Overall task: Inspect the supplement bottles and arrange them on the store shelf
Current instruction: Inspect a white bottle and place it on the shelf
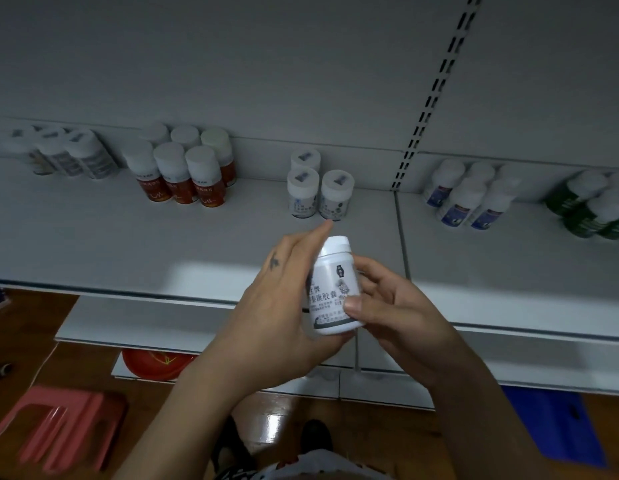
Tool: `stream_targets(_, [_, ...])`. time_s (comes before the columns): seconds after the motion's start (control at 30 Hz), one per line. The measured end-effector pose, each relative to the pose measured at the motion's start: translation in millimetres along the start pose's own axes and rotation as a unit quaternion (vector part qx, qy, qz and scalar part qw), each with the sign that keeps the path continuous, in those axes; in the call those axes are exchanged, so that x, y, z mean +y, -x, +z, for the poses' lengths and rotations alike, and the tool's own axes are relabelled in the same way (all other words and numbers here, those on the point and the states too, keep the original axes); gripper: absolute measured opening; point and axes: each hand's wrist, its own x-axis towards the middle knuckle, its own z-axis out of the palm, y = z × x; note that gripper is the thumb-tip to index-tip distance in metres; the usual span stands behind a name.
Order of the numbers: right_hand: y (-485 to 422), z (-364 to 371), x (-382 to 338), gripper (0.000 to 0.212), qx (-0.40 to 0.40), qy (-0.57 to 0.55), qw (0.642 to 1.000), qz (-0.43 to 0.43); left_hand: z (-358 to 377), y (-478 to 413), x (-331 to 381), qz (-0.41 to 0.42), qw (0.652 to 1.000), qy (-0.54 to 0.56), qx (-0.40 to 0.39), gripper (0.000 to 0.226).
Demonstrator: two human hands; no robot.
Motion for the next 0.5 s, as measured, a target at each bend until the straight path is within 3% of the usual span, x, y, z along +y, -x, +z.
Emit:
stream_targets(0.1, [1.8,-6.0,-3.1,0.068,-0.013,-0.01,1.0,0.004,4.3,-2.4,4.4,0.002,1.0,0.006,0.01,0.095])
stream_targets(0.27, [3.2,-16.6,-7.9,0.066,-0.055,-0.129,0.99,0.021,8.8,-6.3,10.5,0.014,0.999,0.001,0.036,0.088])
stream_targets(0.5, [1.5,-26.5,-8.2,0.068,-0.079,-0.147,0.986,0.028,15.4,-9.3,18.3,0.027,0.999,-0.009,0.037,0.091])
